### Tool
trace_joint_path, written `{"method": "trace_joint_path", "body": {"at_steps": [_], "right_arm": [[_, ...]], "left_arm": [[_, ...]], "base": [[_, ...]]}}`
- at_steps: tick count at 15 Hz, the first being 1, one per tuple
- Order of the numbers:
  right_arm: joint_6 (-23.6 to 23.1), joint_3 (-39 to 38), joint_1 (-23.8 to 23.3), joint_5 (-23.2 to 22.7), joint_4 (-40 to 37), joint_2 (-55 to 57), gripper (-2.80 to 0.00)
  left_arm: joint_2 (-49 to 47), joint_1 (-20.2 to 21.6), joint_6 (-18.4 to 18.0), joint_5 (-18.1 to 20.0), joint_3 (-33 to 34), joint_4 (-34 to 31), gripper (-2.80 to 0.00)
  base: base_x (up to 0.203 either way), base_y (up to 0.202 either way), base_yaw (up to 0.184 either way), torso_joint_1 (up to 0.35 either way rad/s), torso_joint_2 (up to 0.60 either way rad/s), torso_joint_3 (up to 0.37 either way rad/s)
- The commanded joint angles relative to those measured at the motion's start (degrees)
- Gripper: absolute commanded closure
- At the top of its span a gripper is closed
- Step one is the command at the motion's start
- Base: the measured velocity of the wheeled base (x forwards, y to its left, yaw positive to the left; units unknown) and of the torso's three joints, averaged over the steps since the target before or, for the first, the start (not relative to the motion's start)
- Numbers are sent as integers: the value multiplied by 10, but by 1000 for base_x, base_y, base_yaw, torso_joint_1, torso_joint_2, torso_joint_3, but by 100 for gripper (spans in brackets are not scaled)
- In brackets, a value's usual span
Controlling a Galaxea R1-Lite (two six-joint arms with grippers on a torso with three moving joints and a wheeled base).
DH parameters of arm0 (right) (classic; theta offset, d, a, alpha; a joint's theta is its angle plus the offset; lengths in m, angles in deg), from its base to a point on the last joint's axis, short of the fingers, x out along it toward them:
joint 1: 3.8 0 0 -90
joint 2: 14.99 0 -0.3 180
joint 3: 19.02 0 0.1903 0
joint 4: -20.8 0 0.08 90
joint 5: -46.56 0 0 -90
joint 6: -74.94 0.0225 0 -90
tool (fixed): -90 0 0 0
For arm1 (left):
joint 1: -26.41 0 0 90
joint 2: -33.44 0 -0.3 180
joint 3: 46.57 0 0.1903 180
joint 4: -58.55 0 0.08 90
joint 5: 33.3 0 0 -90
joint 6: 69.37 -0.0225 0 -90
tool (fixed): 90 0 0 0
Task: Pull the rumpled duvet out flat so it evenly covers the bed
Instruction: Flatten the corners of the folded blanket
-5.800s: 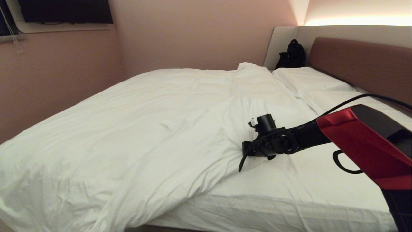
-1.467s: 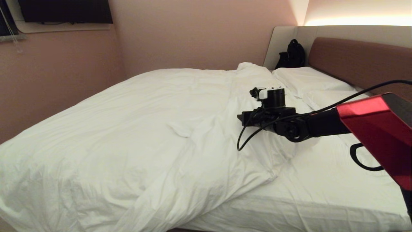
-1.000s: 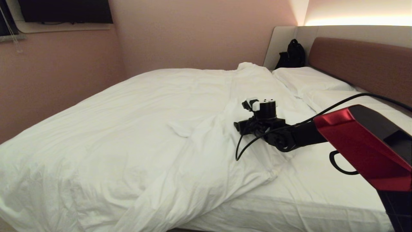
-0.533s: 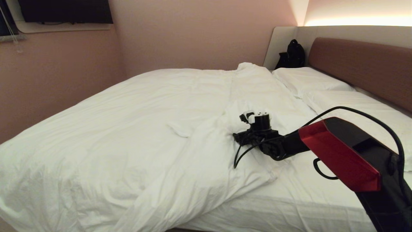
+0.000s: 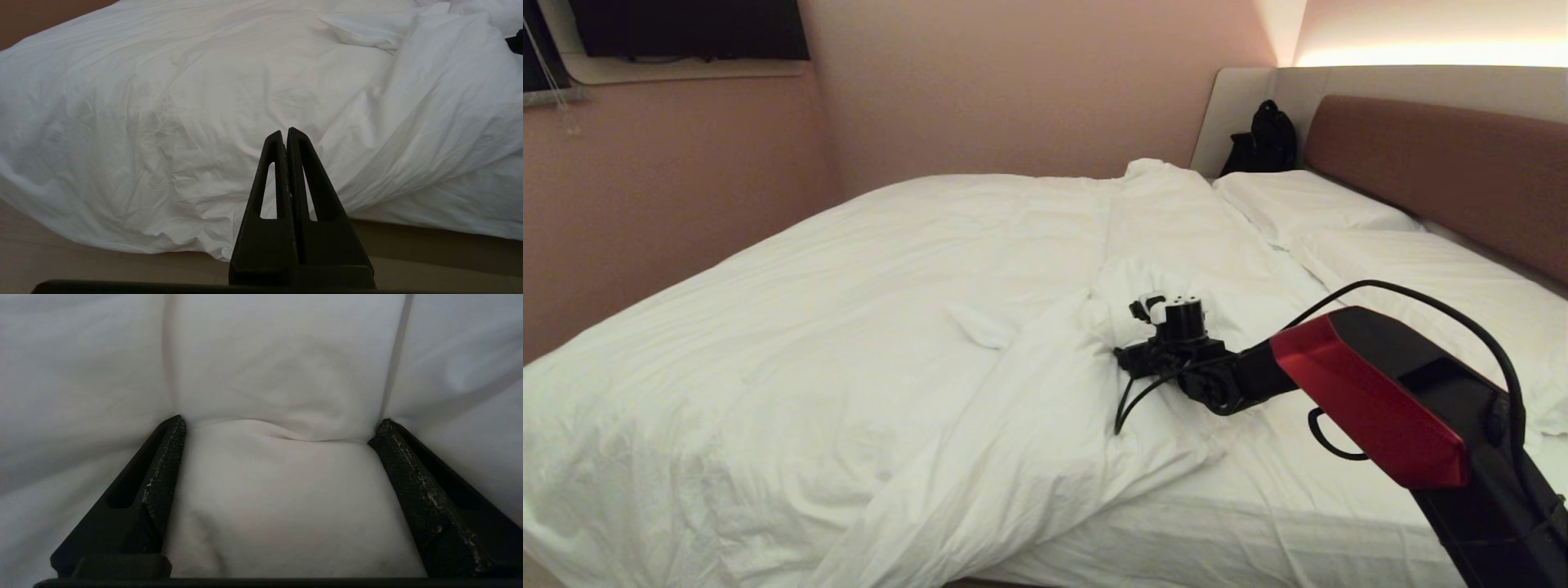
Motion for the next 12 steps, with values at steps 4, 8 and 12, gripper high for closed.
{"method": "trace_joint_path", "body": {"at_steps": [4,8,12], "right_arm": [[-1,0,0,2,1,0,-280],[1,0,0,3,1,-2,-280],[2,1,0,3,2,-7,-280]], "left_arm": [[0,0,0,0,0,0,0],[0,0,0,0,0,0,0],[0,0,0,0,0,0,0]], "base": [[0,0,0,0,0,0],[0,0,0,0,0,0],[0,0,0,0,0,0]]}}
